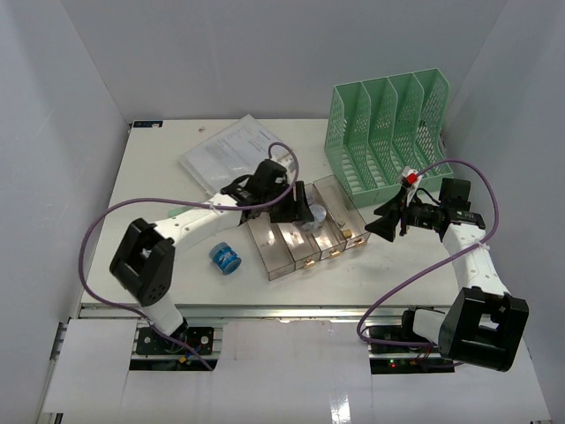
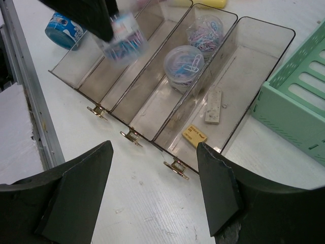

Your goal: Organize the desk

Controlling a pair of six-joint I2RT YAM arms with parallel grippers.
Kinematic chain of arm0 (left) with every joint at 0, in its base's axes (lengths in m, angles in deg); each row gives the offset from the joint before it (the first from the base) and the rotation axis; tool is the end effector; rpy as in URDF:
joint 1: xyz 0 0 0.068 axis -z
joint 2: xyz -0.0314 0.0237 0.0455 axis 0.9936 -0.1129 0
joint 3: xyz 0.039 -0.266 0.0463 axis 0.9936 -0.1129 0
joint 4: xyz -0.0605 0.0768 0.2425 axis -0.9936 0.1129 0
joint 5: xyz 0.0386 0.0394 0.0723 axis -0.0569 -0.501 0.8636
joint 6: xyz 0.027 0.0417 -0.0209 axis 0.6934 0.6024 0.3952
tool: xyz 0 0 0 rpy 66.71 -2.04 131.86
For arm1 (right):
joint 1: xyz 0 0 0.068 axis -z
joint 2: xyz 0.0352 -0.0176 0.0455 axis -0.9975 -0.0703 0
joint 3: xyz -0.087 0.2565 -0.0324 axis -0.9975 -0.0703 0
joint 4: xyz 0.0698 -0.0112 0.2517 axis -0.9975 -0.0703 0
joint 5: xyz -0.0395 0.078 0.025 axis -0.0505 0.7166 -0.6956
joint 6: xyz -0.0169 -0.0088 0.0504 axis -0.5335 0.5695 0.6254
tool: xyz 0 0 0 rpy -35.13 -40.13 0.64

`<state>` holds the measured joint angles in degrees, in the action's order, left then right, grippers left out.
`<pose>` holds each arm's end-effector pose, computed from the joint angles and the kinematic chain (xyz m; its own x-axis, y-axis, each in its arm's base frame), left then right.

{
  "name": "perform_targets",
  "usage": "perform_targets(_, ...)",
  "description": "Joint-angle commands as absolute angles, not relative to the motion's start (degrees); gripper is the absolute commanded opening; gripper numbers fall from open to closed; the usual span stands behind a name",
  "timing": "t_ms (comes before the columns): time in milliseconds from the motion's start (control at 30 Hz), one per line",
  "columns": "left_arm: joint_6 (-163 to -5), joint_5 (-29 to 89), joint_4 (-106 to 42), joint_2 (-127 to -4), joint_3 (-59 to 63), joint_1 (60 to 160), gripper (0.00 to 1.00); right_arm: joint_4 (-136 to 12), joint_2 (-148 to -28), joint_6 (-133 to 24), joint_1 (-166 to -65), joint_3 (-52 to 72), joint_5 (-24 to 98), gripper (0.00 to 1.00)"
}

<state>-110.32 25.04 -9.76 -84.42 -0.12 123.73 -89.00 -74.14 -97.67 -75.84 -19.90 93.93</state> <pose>0.2744 -0.2428 0.2544 -0.8861 -0.0358 -0.4622 0.2642 0.7802 -0.5669 0.2280 -0.0081 0.2555 -0.2965 -0.2070 -0.9323 -0.8490 0.5042 0.1580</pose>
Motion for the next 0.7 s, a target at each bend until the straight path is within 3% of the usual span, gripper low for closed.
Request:
perform_targets(0, -109.4, 30.0, -10.9, -89.7, 9.1, 128.0, 0.12, -89.1, -74.5, -98.1, -75.3, -18.3, 94.4, 0.74)
perform_targets(167, -107.4, 32.3, -8.0, -95.9, 15.5, 130.8, 0.13, -88.9, -74.5, -98.0, -75.2, -18.3, 94.6, 0.73)
perform_targets(300, -106.3, 33.5, -5.2, -99.3, 19.4, 132.0, 0.21, -88.8, -74.5, -98.0, -75.2, -18.3, 94.5, 0.73)
perform_targets(667, -104.2, 35.7, -2.1, -98.8, 19.2, 133.9, 0.65, -88.6, -74.8, -98.0, -75.2, -18.6, 94.5, 0.74)
